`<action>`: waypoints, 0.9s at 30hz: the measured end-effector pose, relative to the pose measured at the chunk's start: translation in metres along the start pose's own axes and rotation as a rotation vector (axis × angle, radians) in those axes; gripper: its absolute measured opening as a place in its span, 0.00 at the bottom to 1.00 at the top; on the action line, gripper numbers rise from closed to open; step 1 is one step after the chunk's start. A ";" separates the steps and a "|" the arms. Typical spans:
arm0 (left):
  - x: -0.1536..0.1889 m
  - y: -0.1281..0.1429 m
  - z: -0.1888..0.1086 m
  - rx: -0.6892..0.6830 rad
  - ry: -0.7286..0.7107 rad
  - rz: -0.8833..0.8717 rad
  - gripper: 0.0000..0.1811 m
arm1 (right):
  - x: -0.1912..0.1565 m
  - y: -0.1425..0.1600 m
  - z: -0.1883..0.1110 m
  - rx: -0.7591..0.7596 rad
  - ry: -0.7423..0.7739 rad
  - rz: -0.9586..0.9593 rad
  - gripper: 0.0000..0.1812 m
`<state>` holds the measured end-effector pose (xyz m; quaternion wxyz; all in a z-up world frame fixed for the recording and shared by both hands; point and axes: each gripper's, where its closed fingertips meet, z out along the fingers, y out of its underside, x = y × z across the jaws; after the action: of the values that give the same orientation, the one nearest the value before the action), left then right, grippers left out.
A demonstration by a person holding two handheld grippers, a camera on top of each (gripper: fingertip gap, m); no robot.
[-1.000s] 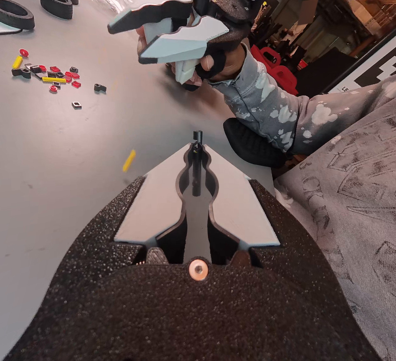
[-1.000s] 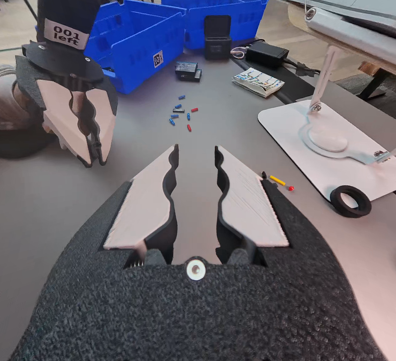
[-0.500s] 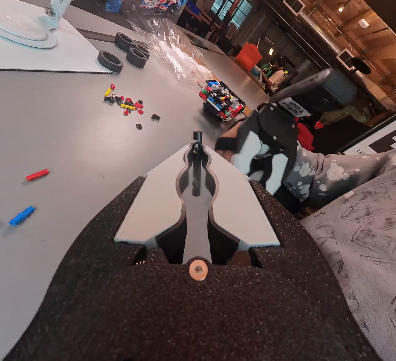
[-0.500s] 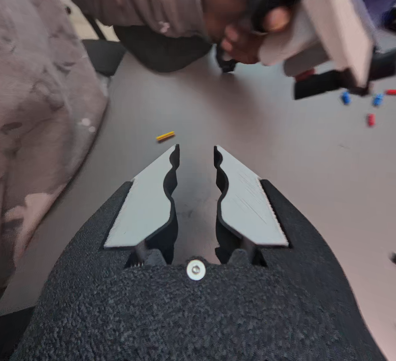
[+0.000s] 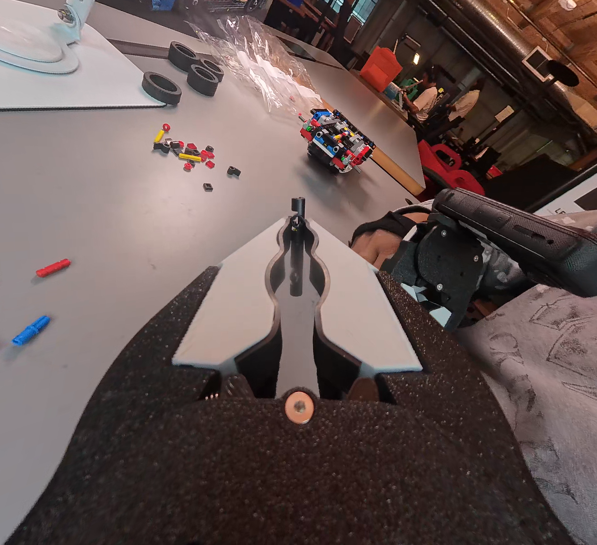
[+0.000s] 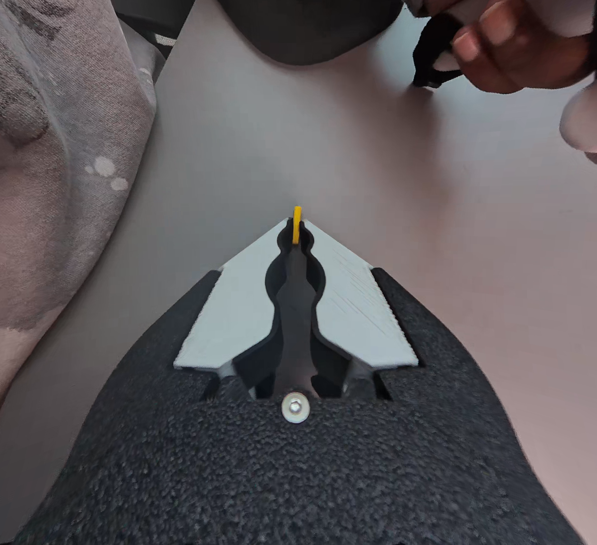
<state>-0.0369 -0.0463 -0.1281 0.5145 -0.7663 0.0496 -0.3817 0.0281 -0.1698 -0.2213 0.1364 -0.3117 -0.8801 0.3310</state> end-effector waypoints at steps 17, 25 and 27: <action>0.005 0.007 0.005 -0.038 0.005 0.031 0.03 | 0.223 0.142 -0.127 -0.130 0.909 0.401 0.10; 0.017 0.011 0.007 -0.063 0.061 0.068 0.03 | 0.168 0.030 -0.142 0.469 0.565 0.409 0.14; 0.027 0.014 0.009 -0.074 0.101 0.111 0.03 | 0.132 -0.001 -0.138 0.616 0.306 0.450 0.14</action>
<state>-0.0080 -0.0589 -0.1270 0.5031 -0.7605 0.1321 -0.3887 -0.0127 -0.0174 -0.1134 0.2770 -0.4866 -0.6193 0.5504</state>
